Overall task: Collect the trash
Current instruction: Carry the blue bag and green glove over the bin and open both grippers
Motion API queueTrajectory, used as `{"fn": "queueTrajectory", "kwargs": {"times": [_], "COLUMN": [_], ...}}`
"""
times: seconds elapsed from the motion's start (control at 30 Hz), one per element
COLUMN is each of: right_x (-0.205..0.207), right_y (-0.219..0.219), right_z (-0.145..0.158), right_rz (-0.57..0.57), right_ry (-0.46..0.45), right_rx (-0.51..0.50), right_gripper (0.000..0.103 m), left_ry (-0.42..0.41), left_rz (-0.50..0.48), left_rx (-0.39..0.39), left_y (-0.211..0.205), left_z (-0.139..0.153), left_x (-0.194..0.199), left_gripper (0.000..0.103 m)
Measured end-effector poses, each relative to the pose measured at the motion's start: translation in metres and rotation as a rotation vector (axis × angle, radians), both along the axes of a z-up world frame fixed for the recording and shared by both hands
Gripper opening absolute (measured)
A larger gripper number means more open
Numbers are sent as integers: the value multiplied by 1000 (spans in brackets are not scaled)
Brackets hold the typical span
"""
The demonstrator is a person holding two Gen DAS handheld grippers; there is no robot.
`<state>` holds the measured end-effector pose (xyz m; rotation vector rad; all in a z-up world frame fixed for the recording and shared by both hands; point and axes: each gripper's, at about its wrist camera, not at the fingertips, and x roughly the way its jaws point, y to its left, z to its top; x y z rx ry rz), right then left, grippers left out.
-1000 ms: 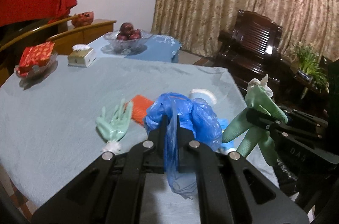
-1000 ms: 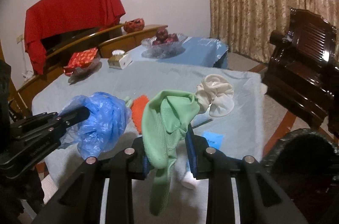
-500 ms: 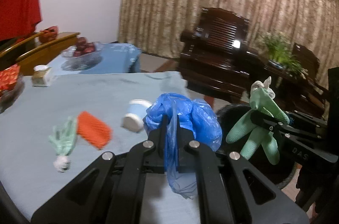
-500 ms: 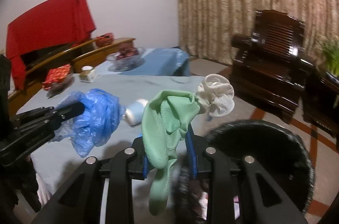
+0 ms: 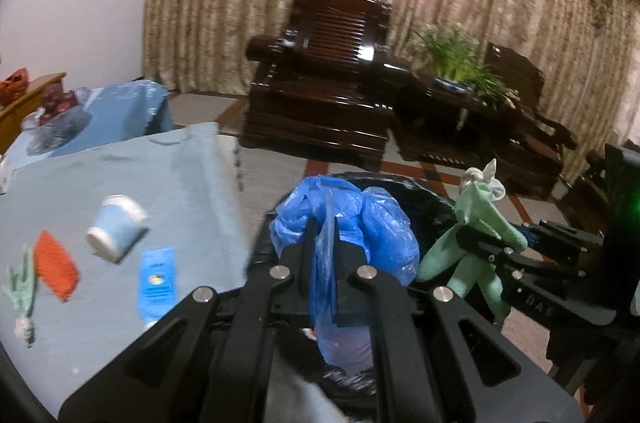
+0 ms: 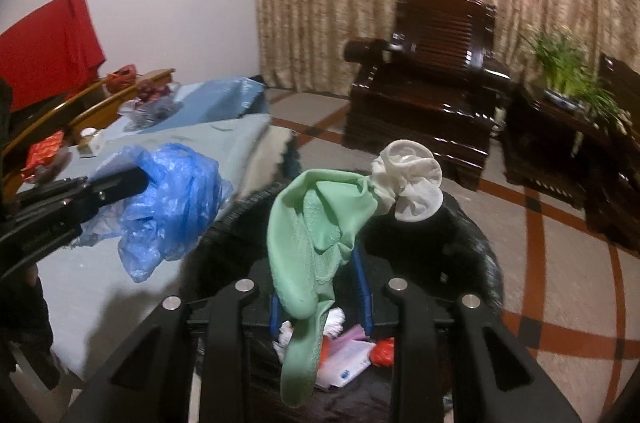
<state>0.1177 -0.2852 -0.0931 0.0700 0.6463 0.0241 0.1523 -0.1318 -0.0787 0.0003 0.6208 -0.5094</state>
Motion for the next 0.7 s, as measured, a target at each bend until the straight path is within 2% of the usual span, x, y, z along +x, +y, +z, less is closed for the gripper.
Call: {"fn": "queueTrajectory", "kwargs": {"times": [0.3, 0.47, 0.5, 0.6, 0.7], "right_x": [-2, 1, 1, 1, 0], "right_y": [-28, -31, -31, -31, -32], "right_z": [-30, -41, -43, -47, -48], "right_rz": [-56, -59, -58, -62, -65], "right_ry": [62, 93, 100, 115, 118], "right_rx": [18, 14, 17, 13, 12], "right_gripper": [28, 29, 32, 39, 41], "left_ry": [65, 101, 112, 141, 156], "left_rz": [-66, -84, -88, -99, -95], "left_rx": [19, 35, 34, 26, 20], "left_y": [-43, -48, -48, -45, -43], "left_z": [-31, -45, -47, -51, -52], "left_x": [17, 21, 22, 25, 26], "left_gripper": [4, 4, 5, 12, 26]}}
